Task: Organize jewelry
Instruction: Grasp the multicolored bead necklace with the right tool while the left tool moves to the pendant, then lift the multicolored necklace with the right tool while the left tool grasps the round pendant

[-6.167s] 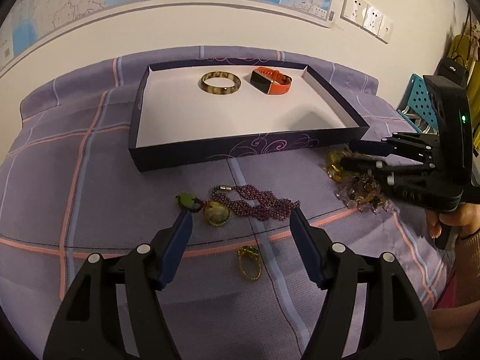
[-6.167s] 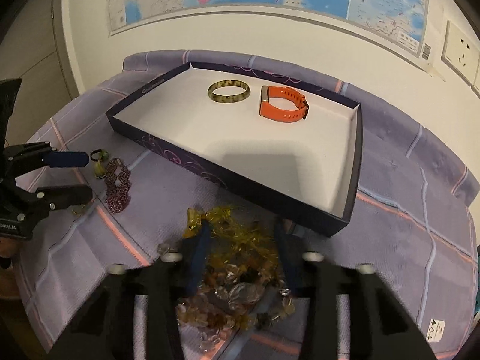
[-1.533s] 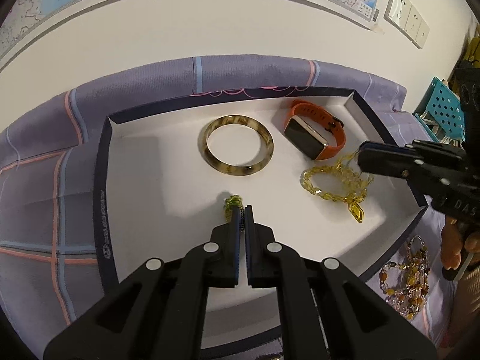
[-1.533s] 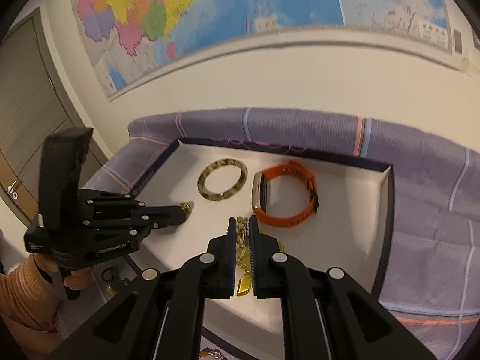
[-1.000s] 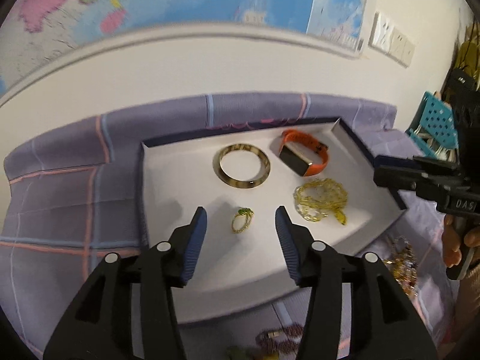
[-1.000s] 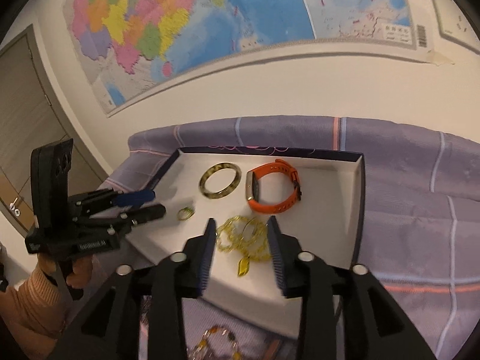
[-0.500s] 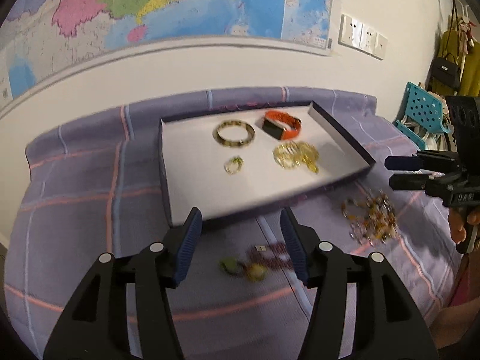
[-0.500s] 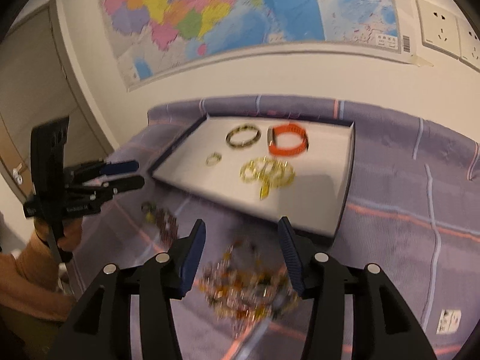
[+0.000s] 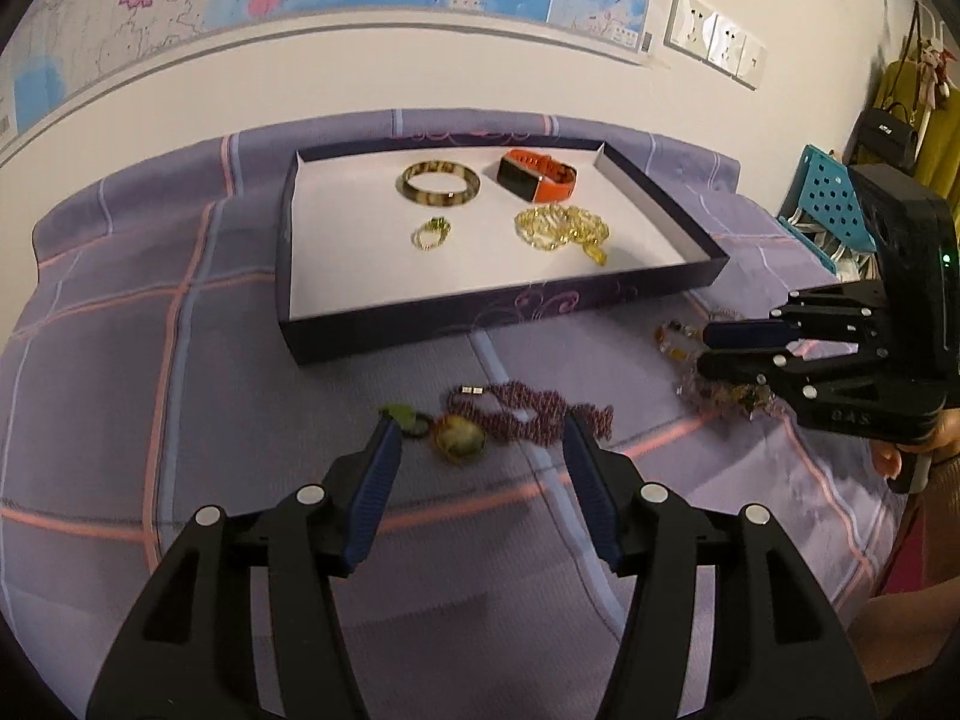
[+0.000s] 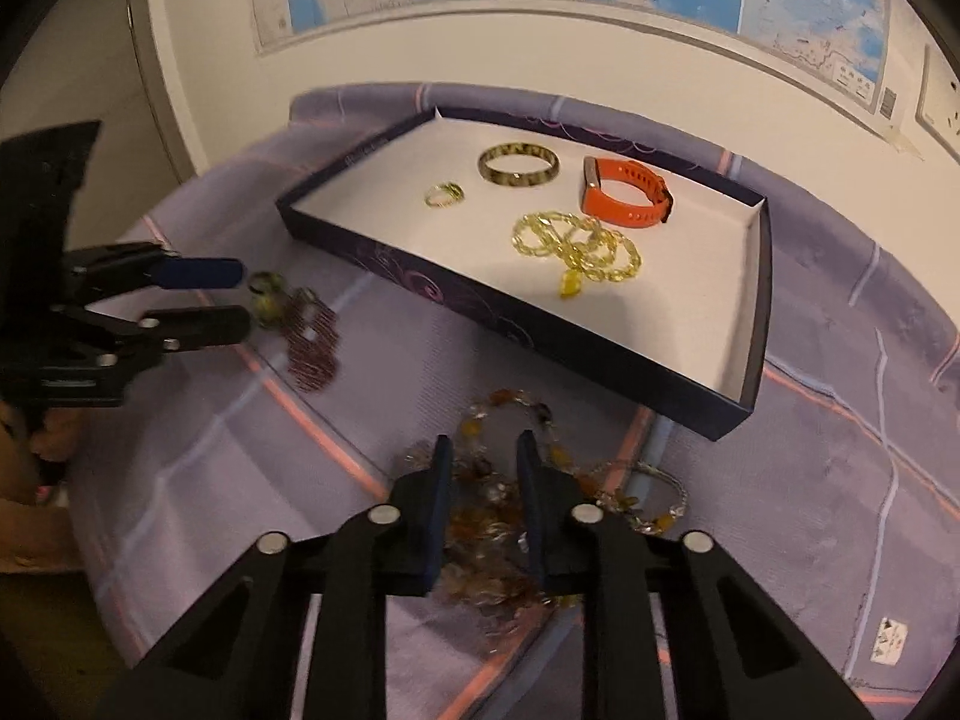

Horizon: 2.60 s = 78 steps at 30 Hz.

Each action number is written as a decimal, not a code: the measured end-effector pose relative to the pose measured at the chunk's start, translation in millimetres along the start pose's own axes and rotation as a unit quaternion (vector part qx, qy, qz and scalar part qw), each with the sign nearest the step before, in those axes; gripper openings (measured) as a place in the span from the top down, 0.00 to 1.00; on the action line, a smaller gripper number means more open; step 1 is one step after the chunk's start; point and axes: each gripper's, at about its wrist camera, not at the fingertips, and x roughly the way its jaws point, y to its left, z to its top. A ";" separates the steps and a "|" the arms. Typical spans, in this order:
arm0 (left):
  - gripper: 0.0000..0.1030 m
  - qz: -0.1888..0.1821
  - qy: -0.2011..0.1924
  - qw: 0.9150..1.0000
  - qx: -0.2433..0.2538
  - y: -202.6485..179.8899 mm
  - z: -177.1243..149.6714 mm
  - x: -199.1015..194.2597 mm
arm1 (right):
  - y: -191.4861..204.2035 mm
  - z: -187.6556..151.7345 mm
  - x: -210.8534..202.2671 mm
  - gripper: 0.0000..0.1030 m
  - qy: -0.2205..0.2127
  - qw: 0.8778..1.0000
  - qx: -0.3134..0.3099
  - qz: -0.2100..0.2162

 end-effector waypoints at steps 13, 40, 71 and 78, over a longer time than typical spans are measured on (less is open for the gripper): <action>0.46 -0.013 0.002 1.000 -0.008 -1.2 -3.2 -0.7 | 1.3 3.6 6.2 0.88 0.021 1.000 -0.017 0.009; 0.46 -0.013 -0.004 1.000 0.004 -5.6 -7.1 -9.9 | -53.0 11.8 -144.2 0.96 -0.231 0.933 0.169 0.219; 0.83 -0.002 0.036 0.999 0.013 5.1 8.3 23.2 | -23.8 31.4 -131.5 0.96 -0.222 0.932 0.139 0.249; 0.83 -0.004 0.030 1.000 0.006 4.7 5.6 14.1 | -24.4 36.2 -133.4 0.96 -0.229 0.931 0.138 0.250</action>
